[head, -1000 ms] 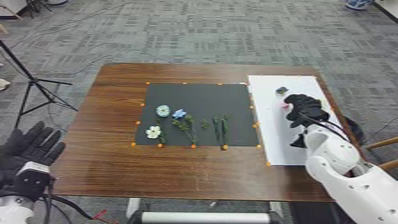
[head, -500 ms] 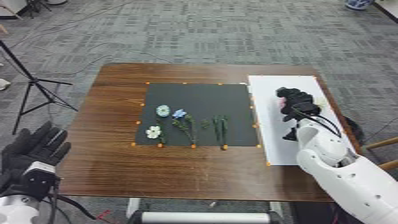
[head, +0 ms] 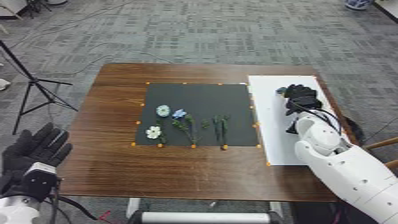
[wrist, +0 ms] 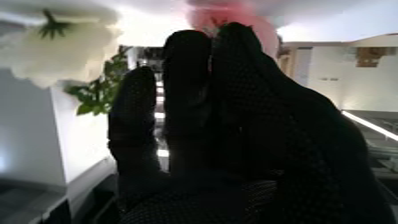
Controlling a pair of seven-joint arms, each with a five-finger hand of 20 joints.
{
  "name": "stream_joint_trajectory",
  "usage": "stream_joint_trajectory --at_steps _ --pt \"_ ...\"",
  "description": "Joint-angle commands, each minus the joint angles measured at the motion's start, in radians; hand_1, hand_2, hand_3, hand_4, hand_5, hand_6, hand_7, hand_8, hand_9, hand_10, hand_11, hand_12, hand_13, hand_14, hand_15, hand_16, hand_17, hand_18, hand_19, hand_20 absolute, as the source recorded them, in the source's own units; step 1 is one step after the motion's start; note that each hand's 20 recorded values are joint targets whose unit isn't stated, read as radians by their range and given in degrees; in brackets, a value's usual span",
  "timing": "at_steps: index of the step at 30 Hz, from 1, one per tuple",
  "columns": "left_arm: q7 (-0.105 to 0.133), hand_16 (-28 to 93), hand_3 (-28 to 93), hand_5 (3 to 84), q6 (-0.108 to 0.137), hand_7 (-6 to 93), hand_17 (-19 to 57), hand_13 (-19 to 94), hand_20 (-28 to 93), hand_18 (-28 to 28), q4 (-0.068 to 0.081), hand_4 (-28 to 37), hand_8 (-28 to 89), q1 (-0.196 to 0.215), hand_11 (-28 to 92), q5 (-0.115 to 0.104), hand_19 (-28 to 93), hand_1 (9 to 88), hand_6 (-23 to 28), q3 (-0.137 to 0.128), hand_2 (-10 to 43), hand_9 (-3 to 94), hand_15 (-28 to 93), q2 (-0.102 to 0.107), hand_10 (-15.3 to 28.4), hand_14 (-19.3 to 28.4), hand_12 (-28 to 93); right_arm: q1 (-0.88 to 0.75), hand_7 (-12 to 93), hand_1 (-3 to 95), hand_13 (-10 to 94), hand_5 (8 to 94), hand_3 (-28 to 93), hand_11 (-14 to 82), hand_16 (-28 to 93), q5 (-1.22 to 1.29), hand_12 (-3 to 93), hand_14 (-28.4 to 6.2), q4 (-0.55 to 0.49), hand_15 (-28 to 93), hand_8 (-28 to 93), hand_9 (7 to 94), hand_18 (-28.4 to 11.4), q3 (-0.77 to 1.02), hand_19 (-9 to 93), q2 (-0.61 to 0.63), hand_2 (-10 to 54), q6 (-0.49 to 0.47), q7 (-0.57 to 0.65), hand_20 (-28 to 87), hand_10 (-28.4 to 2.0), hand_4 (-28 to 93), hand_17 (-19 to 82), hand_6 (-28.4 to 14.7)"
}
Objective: Arrange flowers
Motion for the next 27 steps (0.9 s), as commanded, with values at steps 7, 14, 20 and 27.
stream_joint_trajectory --at_steps 7,14,20,27 --pt "0.009 -3 71 39.0 0.003 10.9 -1.9 25 13 12.2 -0.009 -28.2 -8 0.018 18 -0.015 25 27.3 8.9 -0.005 16.9 32.3 31 -0.004 13.6 13.4 12 -0.002 33 68.1 68 68.6 65 20.5 48 -0.002 49.4 -6.4 -0.03 56 1 80.1 -22.6 -0.028 80 0.019 -9.5 0.109 0.002 43 -7.1 -28 35 0.0" --pt "0.034 -3 71 39.0 0.002 11.1 -1.9 25 13 12.2 -0.013 -28.2 -8 0.038 18 -0.033 25 27.2 8.8 -0.028 16.9 32.3 31 0.007 13.5 13.3 12 -0.038 35 67.0 69 70.0 67 21.2 49 0.053 50.7 -6.3 -0.174 59 2 81.3 -24.0 0.025 81 0.026 -9.5 0.102 -0.039 44 -7.5 -28 35 0.2" --pt "0.038 -3 72 39.0 0.007 11.1 -1.9 25 13 12.2 -0.015 -28.3 -8 0.042 18 -0.039 25 27.2 8.8 -0.046 16.9 32.3 31 0.002 13.6 13.4 12 -0.011 35 66.7 69 70.0 67 21.2 49 0.148 51.3 -6.4 -0.256 60 2 81.5 -23.9 0.01 82 -0.061 -9.5 0.107 -0.094 45 -7.8 -28 35 0.1" --pt "0.011 -3 71 39.0 0.007 11.2 -1.9 25 13 12.2 -0.003 -28.2 -8 0.009 18 -0.025 25 27.2 8.8 -0.043 16.9 32.2 31 0.007 13.6 13.4 12 0.076 36 66.5 69 69.7 67 21.0 49 0.272 51.4 -6.4 -0.236 60 2 81.4 -23.8 -0.079 82 -0.217 -9.5 0.076 -0.131 45 -7.8 -28 35 0.1"
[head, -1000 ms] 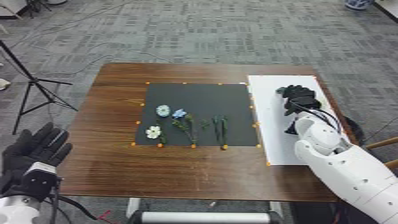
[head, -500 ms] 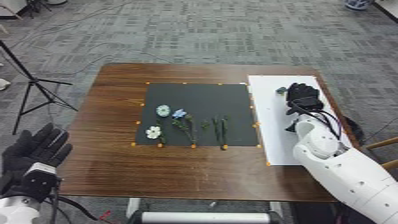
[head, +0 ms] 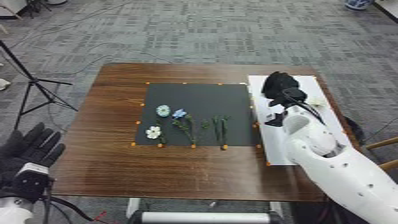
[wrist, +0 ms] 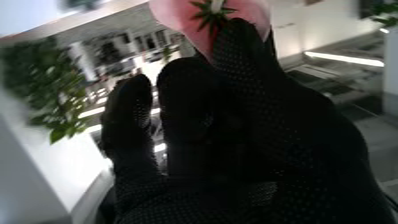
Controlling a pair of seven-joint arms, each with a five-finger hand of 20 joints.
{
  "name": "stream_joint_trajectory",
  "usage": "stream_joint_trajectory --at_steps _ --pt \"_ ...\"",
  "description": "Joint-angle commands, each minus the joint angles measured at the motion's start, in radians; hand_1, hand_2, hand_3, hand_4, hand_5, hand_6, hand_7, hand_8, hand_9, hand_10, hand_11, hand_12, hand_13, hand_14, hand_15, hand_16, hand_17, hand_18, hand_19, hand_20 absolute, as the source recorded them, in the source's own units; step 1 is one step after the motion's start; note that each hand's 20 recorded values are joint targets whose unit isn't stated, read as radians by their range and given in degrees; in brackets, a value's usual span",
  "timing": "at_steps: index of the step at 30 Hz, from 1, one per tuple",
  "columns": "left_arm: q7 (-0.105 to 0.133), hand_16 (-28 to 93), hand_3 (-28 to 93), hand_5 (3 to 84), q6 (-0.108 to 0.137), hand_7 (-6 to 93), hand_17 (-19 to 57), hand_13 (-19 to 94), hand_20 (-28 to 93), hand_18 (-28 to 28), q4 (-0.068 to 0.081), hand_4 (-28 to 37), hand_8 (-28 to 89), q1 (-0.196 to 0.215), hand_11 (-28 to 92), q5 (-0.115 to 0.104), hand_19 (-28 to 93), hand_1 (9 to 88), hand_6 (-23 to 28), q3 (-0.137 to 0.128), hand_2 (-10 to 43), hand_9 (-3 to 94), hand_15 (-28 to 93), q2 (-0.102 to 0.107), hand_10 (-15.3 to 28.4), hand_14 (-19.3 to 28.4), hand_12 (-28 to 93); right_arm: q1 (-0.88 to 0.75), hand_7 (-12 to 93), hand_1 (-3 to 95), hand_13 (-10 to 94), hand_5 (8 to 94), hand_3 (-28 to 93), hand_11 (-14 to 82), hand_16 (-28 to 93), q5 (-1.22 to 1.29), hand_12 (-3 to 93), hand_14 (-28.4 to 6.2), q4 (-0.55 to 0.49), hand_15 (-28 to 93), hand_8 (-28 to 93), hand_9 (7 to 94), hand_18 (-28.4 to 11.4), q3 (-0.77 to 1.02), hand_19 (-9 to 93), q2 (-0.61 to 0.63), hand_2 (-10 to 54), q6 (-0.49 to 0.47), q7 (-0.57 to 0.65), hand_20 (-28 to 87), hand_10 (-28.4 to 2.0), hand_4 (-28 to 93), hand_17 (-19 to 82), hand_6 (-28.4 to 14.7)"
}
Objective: Arrange flowers
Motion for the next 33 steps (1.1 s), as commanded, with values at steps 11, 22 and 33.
stream_joint_trajectory --at_steps 11,22,33 --pt "-0.044 -3 71 39.1 0.002 10.9 -1.9 25 13 12.3 0.017 -28.2 -8 -0.066 18 0.028 25 27.3 8.9 0.021 17.0 32.3 31 0.007 13.6 13.4 12 0.153 36 65.4 68 69.3 69 21.4 49 0.06 51.3 -6.7 0.047 61 1 81.1 -23.6 -0.217 82 -0.291 -9.5 -0.083 -0.075 45 -7.8 -28 35 0.3" --pt "-0.021 -3 71 39.8 0.004 11.5 -1.9 25 13 12.3 0.011 -28.2 -8 -0.061 18 -0.006 25 27.2 9.1 0.016 17.0 32.4 31 0.004 13.6 13.4 12 0.197 37 65.6 68 68.9 68 21.9 49 0.014 51.1 -6.9 0.085 62 1 80.8 -23.4 -0.305 82 -0.279 -9.5 -0.1 -0.097 45 -7.7 -28 35 0.6" --pt "-0.006 -3 71 39.8 0.021 11.7 -1.9 25 13 12.3 0.003 -28.2 -8 -0.045 18 -0.017 25 27.2 9.0 0.003 17.0 32.6 31 0.002 13.6 13.4 12 0.165 35 63.5 65 66.1 69 19.8 48 -0.001 48.2 -6.6 0.052 61 -1 77.6 -22.9 -0.281 81 -0.263 -9.5 -0.182 -0.118 44 -7.7 -28 33 -0.2"
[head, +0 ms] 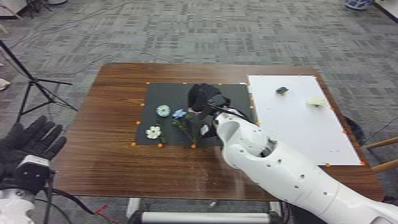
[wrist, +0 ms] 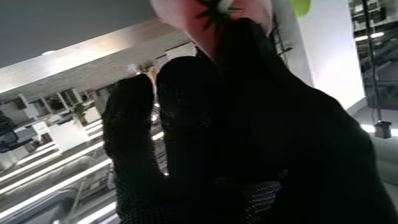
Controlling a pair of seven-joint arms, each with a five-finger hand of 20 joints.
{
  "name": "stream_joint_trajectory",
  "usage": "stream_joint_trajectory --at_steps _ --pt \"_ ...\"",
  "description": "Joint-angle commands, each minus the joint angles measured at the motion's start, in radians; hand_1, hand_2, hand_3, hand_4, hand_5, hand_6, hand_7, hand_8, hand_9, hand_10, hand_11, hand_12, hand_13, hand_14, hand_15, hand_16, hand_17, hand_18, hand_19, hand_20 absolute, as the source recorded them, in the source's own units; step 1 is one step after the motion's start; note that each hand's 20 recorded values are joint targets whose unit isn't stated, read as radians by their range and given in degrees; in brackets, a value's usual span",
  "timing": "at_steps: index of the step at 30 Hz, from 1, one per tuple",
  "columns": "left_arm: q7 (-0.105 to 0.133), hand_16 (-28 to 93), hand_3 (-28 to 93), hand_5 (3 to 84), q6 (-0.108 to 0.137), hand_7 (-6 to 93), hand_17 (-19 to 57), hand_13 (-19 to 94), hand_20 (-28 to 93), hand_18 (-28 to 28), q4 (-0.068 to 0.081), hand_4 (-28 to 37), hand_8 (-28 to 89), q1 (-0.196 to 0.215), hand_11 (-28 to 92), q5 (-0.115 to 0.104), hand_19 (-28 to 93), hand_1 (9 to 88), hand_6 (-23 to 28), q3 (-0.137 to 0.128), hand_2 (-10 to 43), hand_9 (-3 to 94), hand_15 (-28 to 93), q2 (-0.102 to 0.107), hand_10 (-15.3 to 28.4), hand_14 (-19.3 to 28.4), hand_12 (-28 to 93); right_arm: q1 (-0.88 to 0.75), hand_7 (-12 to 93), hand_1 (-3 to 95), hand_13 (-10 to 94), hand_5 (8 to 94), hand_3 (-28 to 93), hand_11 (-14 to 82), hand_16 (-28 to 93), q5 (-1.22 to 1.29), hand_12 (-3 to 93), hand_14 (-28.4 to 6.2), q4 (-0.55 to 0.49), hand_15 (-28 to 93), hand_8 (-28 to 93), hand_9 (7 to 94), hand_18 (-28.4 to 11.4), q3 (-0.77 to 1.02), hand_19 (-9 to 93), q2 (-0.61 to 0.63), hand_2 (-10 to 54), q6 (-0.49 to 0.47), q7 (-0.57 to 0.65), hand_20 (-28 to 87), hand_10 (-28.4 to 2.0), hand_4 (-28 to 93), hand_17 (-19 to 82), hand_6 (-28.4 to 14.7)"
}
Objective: Arrange flowers
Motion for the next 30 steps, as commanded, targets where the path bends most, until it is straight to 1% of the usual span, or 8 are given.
stream_joint_trajectory --at_steps 1,6,9,11,15,21,23,30 --pt "0.009 -3 71 39.8 0.02 11.8 -1.9 25 13 12.3 -0.013 -28.2 -8 0.016 18 -0.01 25 27.2 9.0 -0.01 17.0 32.6 31 -0.006 13.6 13.4 12 -0.024 35 63.4 65 66.0 69 19.7 48 -0.009 47.9 -6.7 -0.031 61 -1 77.5 -22.8 0.035 81 0.009 -9.5 -0.093 -0.036 44 -7.8 -28 33 -0.3" --pt "0.021 -3 72 39.9 0.021 11.8 -2.0 25 13 12.3 -0.018 -28.2 -8 0.027 19 -0.023 25 27.2 9.1 -0.016 17.4 32.7 31 -0.011 13.6 13.4 12 -0.016 34 63.1 64 65.6 69 19.3 48 -0.034 47.5 -6.4 -0.023 60 -1 76.4 -22.7 0.02 80 0.012 -9.5 -0.079 -0.02 44 -7.9 -28 33 -0.3" --pt "0.011 -3 72 39.9 0.019 11.9 -2.0 25 13 12.4 -0.019 -28.1 -8 0.028 19 -0.014 25 27.2 9.1 -0.017 17.5 32.8 31 -0.015 13.6 13.4 12 -0.014 34 63.5 64 65.4 68 19.3 48 -0.041 47.2 -6.4 -0.014 59 -1 76.2 -22.2 0.021 80 0.009 -9.5 -0.077 -0.013 43 -7.9 -28 32 -0.2" --pt "0.016 -3 72 39.9 0.017 11.9 -2.0 25 13 12.4 -0.019 -28.1 -8 0.029 19 -0.016 25 27.2 9.1 -0.018 17.5 32.8 31 -0.016 13.6 13.4 12 -0.013 34 63.9 64 65.0 68 18.8 47 -0.041 46.5 -6.4 -0.015 57 -2 76.0 -22.0 0.02 79 0.009 -9.5 -0.077 -0.006 43 -7.8 -28 32 -0.2" --pt "0.009 -3 72 39.9 0.021 11.9 -2.0 25 13 12.4 -0.019 -28.1 -8 0.026 19 -0.011 25 27.3 9.1 -0.019 17.5 32.7 31 -0.021 13.6 13.4 12 -0.018 28 63.4 63 64.0 69 10.8 46 -0.039 36.4 -6.1 -0.016 56 -7 74.3 -22.0 0.025 79 0.01 -9.5 -0.081 -0.004 42 -8.1 -28 32 0.3" --pt "0.009 -3 72 39.9 0.019 12.0 -2.0 25 12 12.4 -0.02 -28.1 -8 0.03 19 -0.008 25 27.2 9.0 -0.021 17.4 32.8 31 -0.026 13.7 13.4 12 -0.023 25 62.9 63 63.3 69 17.5 44 -0.037 17.1 -5.8 -0.021 54 -15 65.2 -21.9 0.036 80 0.013 -9.5 -0.108 0.004 41 -11.1 -28 32 0.5" --pt "0.02 -3 72 40.0 0.017 12.1 -2.0 25 12 12.4 -0.023 -28.2 -8 0.04 19 -0.016 25 27.1 9.0 -0.022 17.4 32.8 31 -0.022 13.7 13.4 12 -0.025 24 62.7 63 62.6 69 16.3 43 -0.04 15.5 -5.6 -0.024 53 -15 63.4 -22.0 0.041 79 0.014 -9.5 -0.115 0.007 40 -11.5 -28 32 0.2" --pt "0.007 -3 72 39.9 0.02 12.0 -2.0 25 12 12.3 -0.019 -28.2 -8 0.032 19 -0.011 25 27.2 9.1 -0.021 17.3 32.8 31 -0.021 13.7 13.4 12 -0.04 23 63.1 63 62.4 70 15.6 42 -0.047 15.1 -5.7 -0.032 53 -15 62.4 -22.0 0.067 79 0.013 -9.5 -0.153 0.026 40 -11.5 -28 32 0.0"
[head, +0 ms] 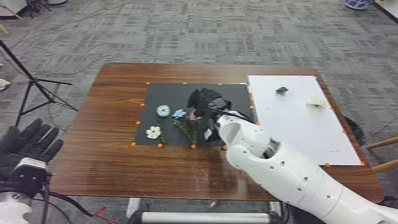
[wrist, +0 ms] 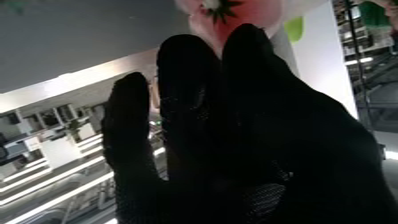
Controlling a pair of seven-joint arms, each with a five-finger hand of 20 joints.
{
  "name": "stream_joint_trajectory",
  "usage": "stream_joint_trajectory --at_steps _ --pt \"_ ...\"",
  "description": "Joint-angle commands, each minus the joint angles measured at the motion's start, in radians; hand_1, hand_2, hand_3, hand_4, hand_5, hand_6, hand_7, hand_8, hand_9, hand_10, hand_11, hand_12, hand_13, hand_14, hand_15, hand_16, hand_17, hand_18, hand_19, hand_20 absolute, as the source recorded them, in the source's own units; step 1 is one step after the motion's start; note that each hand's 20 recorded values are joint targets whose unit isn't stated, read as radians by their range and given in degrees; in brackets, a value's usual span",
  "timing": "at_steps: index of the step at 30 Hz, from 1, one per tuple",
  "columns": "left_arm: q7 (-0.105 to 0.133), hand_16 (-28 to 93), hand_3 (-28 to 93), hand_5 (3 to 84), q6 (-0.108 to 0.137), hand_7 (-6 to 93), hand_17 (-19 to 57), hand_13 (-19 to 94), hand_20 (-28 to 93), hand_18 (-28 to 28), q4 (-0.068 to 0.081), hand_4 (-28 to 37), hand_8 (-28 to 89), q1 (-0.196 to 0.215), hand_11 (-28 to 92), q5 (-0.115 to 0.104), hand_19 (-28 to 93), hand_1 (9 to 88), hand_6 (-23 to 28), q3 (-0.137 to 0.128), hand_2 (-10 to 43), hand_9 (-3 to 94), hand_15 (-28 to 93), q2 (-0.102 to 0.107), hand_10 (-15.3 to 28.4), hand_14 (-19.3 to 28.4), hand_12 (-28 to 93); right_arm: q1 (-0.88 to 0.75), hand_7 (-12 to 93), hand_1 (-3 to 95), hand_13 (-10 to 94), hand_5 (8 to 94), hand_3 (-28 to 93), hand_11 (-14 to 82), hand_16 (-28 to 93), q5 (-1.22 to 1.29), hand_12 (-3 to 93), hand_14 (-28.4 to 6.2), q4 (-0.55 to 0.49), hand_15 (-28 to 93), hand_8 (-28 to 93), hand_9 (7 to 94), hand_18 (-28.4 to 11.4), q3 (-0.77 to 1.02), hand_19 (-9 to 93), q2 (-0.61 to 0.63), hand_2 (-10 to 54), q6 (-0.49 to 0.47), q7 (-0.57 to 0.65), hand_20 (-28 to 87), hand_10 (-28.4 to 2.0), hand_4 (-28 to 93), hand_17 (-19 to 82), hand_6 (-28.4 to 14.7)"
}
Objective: Arrange flowers
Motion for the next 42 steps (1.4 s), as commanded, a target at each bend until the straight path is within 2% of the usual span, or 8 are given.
stream_joint_trajectory --at_steps 1,7,12,15,26,29,34,42 --pt "-0.001 -3 72 39.9 0.012 12.0 -2.0 25 12 12.3 -0.008 -28.2 -8 0.009 19 0.001 25 27.2 9.1 -0.006 17.3 32.9 31 -0.006 13.7 13.4 12 -0.016 23 63.0 63 62.3 72 15.4 42 -0.01 15.0 -5.7 -0.018 53 -15 62.3 -22.0 0.035 79 0.004 -9.5 -0.042 0.021 40 -11.5 -28 32 0.0" --pt "-0.004 -3 72 39.8 0.008 12.1 -2.0 25 12 12.4 -0.007 -28.2 -8 0.011 19 -0.001 25 27.1 9.0 -0.011 17.2 32.8 31 -0.001 13.6 13.3 12 -0.026 23 62.1 63 62.1 75 15.2 42 0.009 15.0 -5.9 -0.046 54 -14 62.0 -22.4 0.048 80 0.014 -9.5 -0.057 0.021 40 -11.5 -28 31 -0.2" --pt "-0.002 -3 72 39.9 0.013 12.1 -2.0 25 12 12.4 -0.01 -28.2 -8 0.01 19 -0.006 25 27.1 9.0 -0.011 17.2 32.8 31 -0.001 13.7 13.3 12 -0.076 22 61.9 63 62.9 76 15.7 42 -0.033 15.2 -6.2 -0.073 54 -14 62.9 -22.7 0.114 80 -0.006 -9.5 -0.136 0.024 40 -11.8 -28 31 -0.2" --pt "-0.003 -3 72 39.9 0.015 12.1 -2.0 25 13 12.4 -0.012 -28.2 -8 0.015 19 -0.002 25 27.1 9.0 -0.017 17.2 32.8 31 -0.002 13.7 13.4 12 -0.038 22 61.5 63 62.9 75 15.6 41 0.011 15.2 -6.3 -0.081 54 -14 63.2 -23.0 0.054 80 0.024 -9.5 -0.084 0.058 40 -12.0 -28 31 -0.5" --pt "0.005 -3 72 40.0 0.012 12.1 -2.0 25 13 12.4 -0.01 -28.2 -8 0.008 19 -0.001 25 27.1 9.1 -0.005 17.2 32.9 31 -0.007 13.7 13.4 12 -0.042 22 59.3 63 64.5 73 14.6 39 -0.002 14.8 -6.6 -0.101 57 -13 61.3 -24.0 0.075 81 0.028 -9.5 -0.052 0.083 40 -14.4 -28 32 -1.7" --pt "0.009 -3 72 40.0 0.012 12.0 -2.0 25 13 12.4 -0.012 -28.2 -8 0.011 19 -0.002 25 27.2 9.1 -0.004 17.2 33.0 31 -0.01 13.8 13.4 12 -0.032 28 58.6 63 66.1 72 14.3 39 0.011 14.6 -6.6 -0.1 57 -2 59.8 -24.0 0.065 81 0.033 -9.5 -0.043 0.085 40 -14.9 -28 32 -2.3" --pt "0.003 -3 72 40.0 0.016 12.0 -2.0 25 13 12.4 -0.012 -28.2 -8 0.009 19 0.001 25 27.2 9.2 -0.008 17.2 33.0 32 -0.012 13.8 13.4 12 -0.028 29 58.0 62 66.9 72 14.2 38 0.01 14.6 -6.6 -0.105 57 1 59.2 -24.0 0.064 81 0.031 -9.5 -0.044 0.086 39 -15.2 -28 32 -2.6" --pt "0.015 -3 72 40.1 0.01 12.1 -2.0 25 12 12.4 -0.011 -28.2 -8 0.005 19 -0.002 25 27.1 9.2 0.007 17.2 33.0 32 -0.013 13.9 13.5 12 -0.017 22 55.2 63 62.4 74 14.6 37 -0.02 14.6 -7.8 -0.086 58 -14 59.8 -24.3 0.098 81 0.04 -9.5 0.003 0.094 39 -15.3 -28 32 -2.6"
